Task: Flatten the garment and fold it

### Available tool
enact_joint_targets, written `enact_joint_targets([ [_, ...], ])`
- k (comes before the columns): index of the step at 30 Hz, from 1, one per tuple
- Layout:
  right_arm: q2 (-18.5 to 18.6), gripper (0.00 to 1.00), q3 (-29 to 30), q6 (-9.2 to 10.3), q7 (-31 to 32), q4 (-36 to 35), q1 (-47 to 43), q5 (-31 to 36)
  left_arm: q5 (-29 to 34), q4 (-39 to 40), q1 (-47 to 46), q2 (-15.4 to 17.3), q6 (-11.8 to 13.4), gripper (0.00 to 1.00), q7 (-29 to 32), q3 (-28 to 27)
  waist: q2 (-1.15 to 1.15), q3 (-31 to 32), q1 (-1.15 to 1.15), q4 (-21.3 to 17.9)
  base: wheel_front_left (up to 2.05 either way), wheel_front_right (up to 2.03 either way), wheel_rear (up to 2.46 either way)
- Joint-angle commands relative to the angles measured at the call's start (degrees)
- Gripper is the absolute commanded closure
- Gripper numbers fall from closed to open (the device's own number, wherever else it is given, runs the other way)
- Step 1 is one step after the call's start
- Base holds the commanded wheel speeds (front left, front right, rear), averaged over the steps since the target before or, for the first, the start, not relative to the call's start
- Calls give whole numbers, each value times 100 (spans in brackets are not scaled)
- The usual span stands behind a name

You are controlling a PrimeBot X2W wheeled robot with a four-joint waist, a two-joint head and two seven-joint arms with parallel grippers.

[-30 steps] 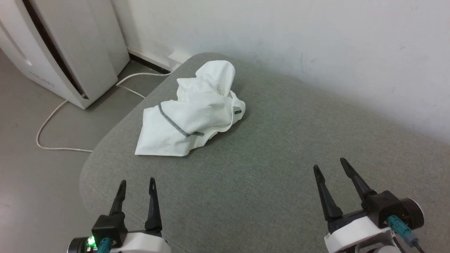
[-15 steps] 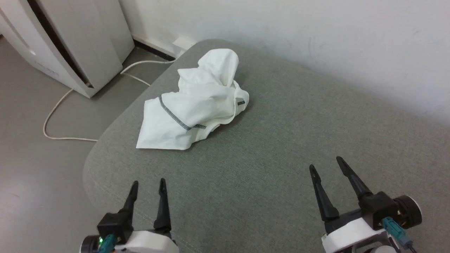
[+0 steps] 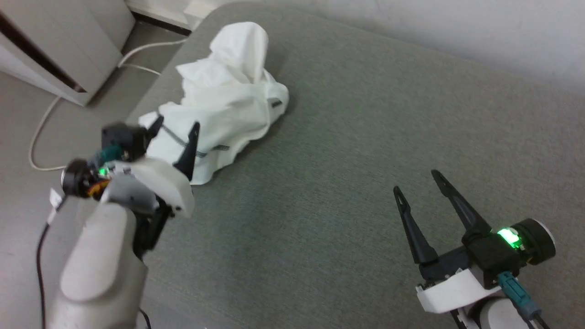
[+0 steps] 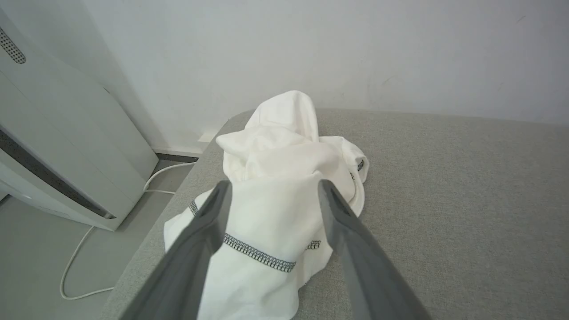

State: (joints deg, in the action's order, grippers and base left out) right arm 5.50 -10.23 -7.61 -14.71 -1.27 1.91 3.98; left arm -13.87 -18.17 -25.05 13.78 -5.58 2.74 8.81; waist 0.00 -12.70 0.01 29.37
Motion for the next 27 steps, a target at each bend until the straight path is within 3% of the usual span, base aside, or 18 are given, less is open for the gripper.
enact_joint_targets([
  [1, 46, 0, -23, 12, -1, -107, 110, 10, -129, -96, -296, 84, -64, 0, 201, 13, 0, -602, -1, -579, 0, 0, 0],
  [14, 163, 0, -31, 12, 83, -578, 525, -27, -1883, -1187, -1899, 1130, -189, 0, 2678, 530, 0, -1533, -1, -1437, 0, 0, 0],
  [18, 178, 0, 51, 12, 61, -581, 568, -41, -2115, -1556, -2040, 1250, -183, 0, 3442, 581, 0, -1678, -1, -1565, 0, 0, 0],
  [25, 130, 0, 95, 12, 16, -486, 667, -93, -2403, -2088, -1897, 1225, 28, 0, 3915, 459, 0, -1723, -1, -1700, 0, 0, 0],
  [26, 117, 0, 97, 12, 10, -463, 679, -100, -2437, -2127, -1865, 1238, 22, 18, 3956, 451, 0, -1692, -1, -1711, 0, 0, 0],
  [27, 105, 0, 98, 12, 5, -435, 683, -106, -2460, -2129, -1845, 1252, 13, 100, 3912, 431, 0, -1650, -1, -1715, 0, 0, 0],
])
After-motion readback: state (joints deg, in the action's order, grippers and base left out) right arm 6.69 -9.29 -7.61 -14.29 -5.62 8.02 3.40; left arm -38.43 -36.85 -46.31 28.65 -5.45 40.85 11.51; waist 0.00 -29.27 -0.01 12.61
